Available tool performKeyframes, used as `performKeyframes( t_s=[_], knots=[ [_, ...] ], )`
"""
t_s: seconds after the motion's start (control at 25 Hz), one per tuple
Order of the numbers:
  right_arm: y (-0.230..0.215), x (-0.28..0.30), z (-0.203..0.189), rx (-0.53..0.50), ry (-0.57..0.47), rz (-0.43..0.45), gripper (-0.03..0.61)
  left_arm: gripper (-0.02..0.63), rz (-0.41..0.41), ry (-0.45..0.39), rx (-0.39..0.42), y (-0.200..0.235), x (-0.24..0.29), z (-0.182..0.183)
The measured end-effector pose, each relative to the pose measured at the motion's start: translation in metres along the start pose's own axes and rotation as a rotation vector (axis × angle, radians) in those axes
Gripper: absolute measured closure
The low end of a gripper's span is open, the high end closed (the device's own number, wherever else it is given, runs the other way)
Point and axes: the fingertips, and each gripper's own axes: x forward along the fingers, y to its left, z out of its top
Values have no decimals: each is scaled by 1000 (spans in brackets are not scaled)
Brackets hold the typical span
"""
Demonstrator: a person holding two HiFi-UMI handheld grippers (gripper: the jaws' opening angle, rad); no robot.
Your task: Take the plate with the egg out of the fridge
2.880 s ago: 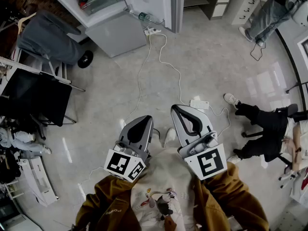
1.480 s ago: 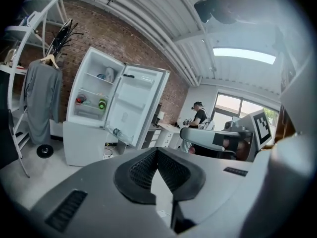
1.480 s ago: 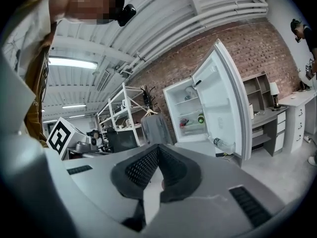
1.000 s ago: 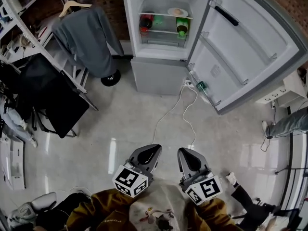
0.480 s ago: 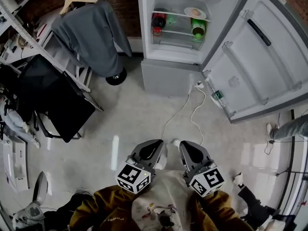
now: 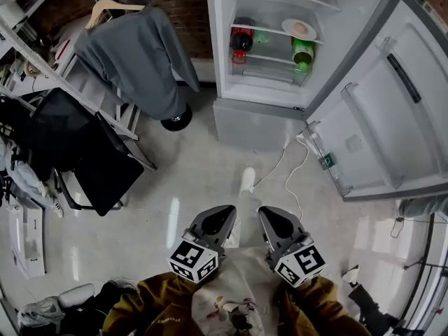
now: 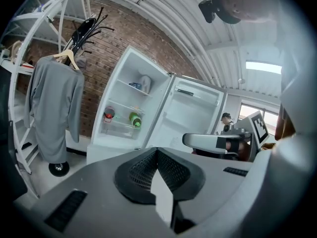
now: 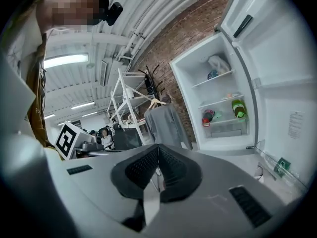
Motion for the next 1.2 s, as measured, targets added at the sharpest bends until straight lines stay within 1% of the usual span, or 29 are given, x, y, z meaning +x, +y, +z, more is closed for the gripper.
performKeyframes(
  t_s=[0.16, 0.28, 0.44, 0.56, 0.72, 0.92, 1.0, 1.12, 1.2],
  knots=[
    [-41, 46, 16, 5, -16, 32, 574, 606, 36, 6, 16, 43, 41, 22],
    [-80, 79, 36, 25, -29, 55, 574, 606, 56, 16, 14, 70, 86, 42],
    [-134, 117, 80, 19, -65, 48, 574, 606, 33, 26, 66, 95, 151, 89],
    [-171, 137, 108, 35, -68, 33, 574, 606, 28, 34, 56, 113, 197, 120],
    [-218, 157, 135, 41, -78, -5, 574, 606, -19, 17, 69, 121, 254, 155],
    [-258, 175, 152, 60, -88, -31, 574, 606, -44, 46, 77, 128, 296, 170],
    [-274, 182, 158, 100, -96, -36, 574, 606, -48, 50, 83, 132, 310, 178],
    [-296, 194, 170, 194, -135, -23, 574, 606, -42, 42, 87, 138, 327, 187],
    [-307, 201, 175, 211, -155, -25, 574, 606, -39, 38, 87, 142, 335, 188]
  ],
)
